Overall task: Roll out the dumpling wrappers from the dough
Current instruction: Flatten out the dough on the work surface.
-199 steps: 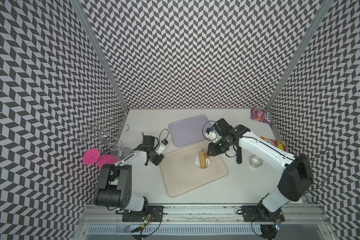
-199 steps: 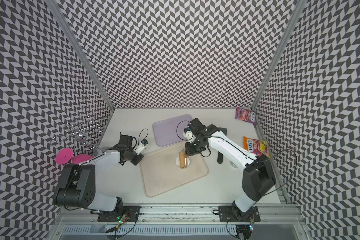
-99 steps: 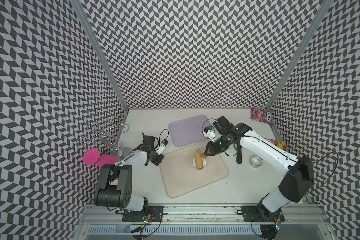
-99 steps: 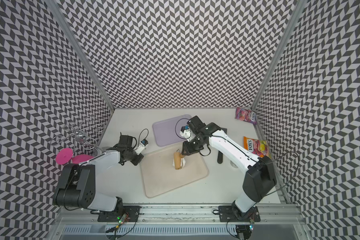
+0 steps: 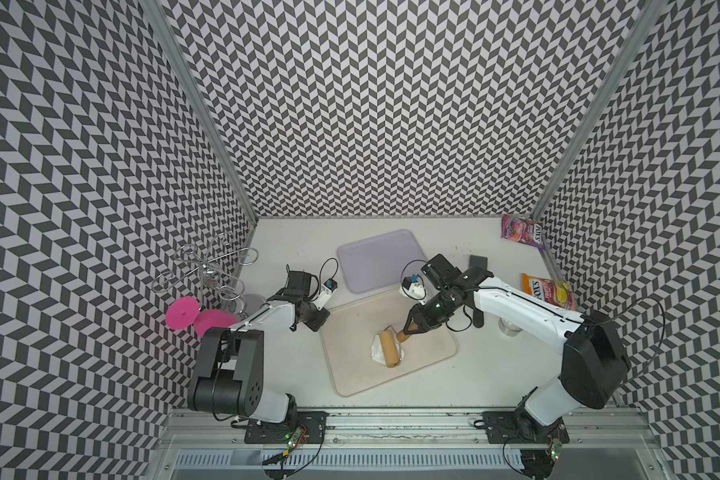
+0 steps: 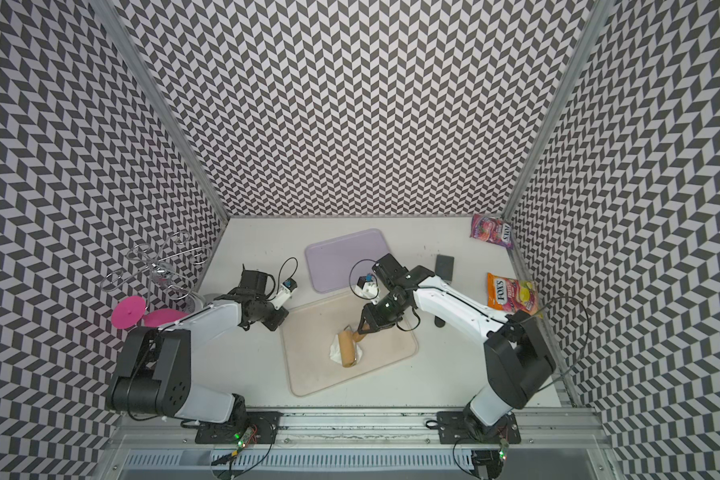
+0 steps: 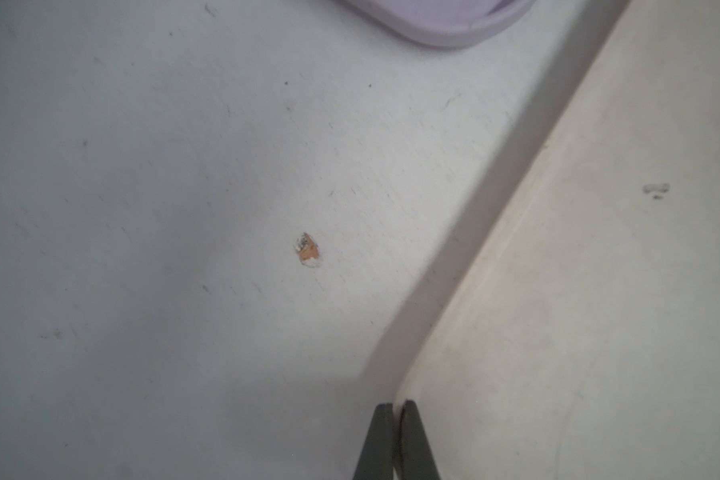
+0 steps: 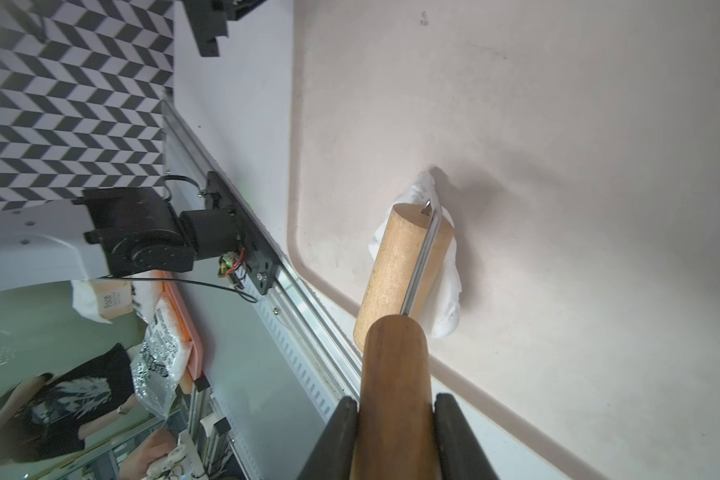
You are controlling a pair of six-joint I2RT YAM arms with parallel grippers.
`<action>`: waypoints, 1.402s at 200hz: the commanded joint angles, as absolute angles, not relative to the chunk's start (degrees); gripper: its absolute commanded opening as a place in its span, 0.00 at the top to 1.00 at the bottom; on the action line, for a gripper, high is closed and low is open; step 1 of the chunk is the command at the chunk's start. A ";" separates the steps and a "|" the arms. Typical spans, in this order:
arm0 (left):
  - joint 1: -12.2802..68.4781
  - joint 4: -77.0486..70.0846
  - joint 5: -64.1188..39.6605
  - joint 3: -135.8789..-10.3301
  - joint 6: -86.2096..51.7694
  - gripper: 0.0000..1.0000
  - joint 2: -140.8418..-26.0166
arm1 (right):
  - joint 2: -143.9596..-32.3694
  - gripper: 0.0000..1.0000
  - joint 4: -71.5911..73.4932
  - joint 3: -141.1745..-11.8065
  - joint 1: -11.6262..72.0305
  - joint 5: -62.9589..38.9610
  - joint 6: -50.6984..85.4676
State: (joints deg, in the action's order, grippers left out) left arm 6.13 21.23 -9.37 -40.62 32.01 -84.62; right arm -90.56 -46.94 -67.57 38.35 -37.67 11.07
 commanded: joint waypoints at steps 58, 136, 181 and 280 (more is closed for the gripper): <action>8.37 24.72 -11.00 -40.32 30.72 1.00 -85.07 | -86.50 1.00 -32.04 -64.04 37.35 -48.05 17.42; 8.70 24.61 -11.03 -40.75 30.23 1.00 -84.67 | -89.33 1.00 -48.31 -65.46 36.85 -13.79 13.04; 8.72 24.79 -10.94 -40.72 30.23 1.00 -84.38 | -87.76 1.00 -51.92 -67.42 36.74 -2.67 13.60; 9.78 24.17 -11.34 -40.58 28.84 1.00 -84.70 | -83.20 1.00 -54.02 -77.08 36.90 -18.26 12.80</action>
